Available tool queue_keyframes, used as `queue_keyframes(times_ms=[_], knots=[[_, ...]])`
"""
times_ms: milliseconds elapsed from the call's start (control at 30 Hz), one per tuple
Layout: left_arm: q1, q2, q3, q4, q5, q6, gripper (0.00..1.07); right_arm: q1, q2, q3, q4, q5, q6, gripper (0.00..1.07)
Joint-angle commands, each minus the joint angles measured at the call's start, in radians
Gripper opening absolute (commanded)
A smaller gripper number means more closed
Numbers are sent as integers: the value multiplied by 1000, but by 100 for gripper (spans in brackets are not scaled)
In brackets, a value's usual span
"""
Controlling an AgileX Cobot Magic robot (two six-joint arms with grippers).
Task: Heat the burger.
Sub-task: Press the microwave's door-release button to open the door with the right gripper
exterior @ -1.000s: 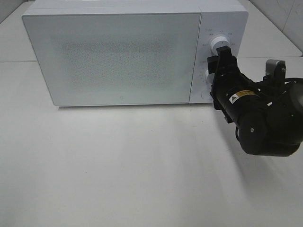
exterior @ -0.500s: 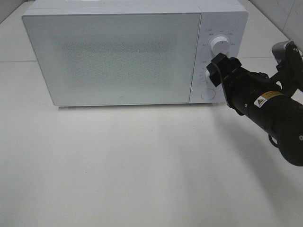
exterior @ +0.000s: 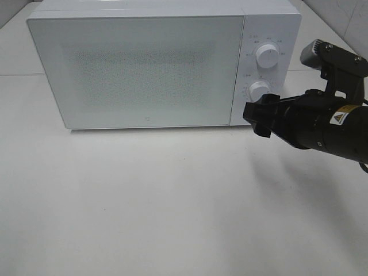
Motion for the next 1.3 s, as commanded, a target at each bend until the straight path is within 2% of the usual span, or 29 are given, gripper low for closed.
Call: queue_keyframes(times_ms=[33, 100, 233, 300, 367, 400, 433, 467, 500, 567, 733, 967, 1300], knots=[[5, -14, 0, -4, -13, 0, 98, -4, -43, -3, -13, 93, -103, 68], [5, -14, 0, -4, -13, 0, 98, -4, -92, -3, -46, 192, -195, 69], [5, -14, 0, -4, -13, 0, 98, -4, -142, -18, -105, 305, -209, 71], [5, -14, 0, -4, -13, 1, 98, -4, -184, -53, -185, 448, -209, 78], [5, -14, 0, -4, -13, 4, 98, -4, -195, -66, -204, 490, -209, 79], [5, -14, 0, -4, -13, 6, 98, -4, -220, -104, -248, 603, -208, 81], [5, -14, 0, -4, -13, 6, 98, -4, -220, -104, -248, 603, -208, 81], [5, -14, 0, -4, -13, 6, 98, -4, -245, -145, -273, 709, -207, 80], [5, -14, 0, -4, -13, 6, 98, -4, -245, -145, -273, 709, -207, 80], [5, -14, 0, -4, -13, 6, 98, -4, -285, -190, -288, 862, -206, 79], [5, -14, 0, -4, -13, 6, 98, -4, -373, -212, -298, 1037, -223, 76], [5, -14, 0, -4, -13, 6, 98, -4, -536, -212, -300, 1205, -231, 76], [5, -14, 0, -4, -13, 6, 98, -4, -753, -211, -300, 1300, -212, 76]])
